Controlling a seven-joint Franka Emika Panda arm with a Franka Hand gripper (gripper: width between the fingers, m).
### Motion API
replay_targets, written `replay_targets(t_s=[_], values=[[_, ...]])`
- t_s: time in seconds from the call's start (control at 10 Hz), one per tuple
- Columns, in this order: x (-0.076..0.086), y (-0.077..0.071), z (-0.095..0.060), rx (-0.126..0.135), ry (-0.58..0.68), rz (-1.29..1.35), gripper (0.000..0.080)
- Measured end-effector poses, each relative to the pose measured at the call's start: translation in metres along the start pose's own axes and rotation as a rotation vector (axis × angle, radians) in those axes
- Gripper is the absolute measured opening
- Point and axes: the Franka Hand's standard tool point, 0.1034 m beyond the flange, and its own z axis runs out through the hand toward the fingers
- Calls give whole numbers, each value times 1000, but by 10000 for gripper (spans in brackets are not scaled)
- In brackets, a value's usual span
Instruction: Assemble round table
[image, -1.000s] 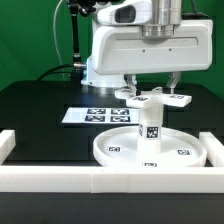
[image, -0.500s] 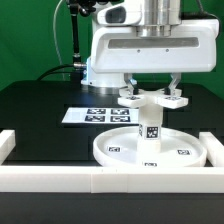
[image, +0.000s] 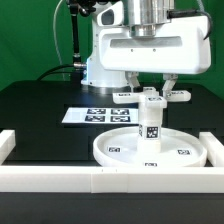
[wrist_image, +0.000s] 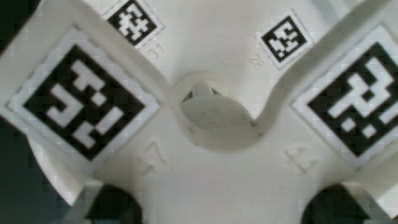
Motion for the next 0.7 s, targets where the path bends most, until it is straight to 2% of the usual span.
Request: replay_targets(t_s=[0.5,0.6,0.7], values=[[0,0,0,13,-5,292,440],[1,0,0,21,-10,376,440],[2,-1,0,43,-16,478,440]])
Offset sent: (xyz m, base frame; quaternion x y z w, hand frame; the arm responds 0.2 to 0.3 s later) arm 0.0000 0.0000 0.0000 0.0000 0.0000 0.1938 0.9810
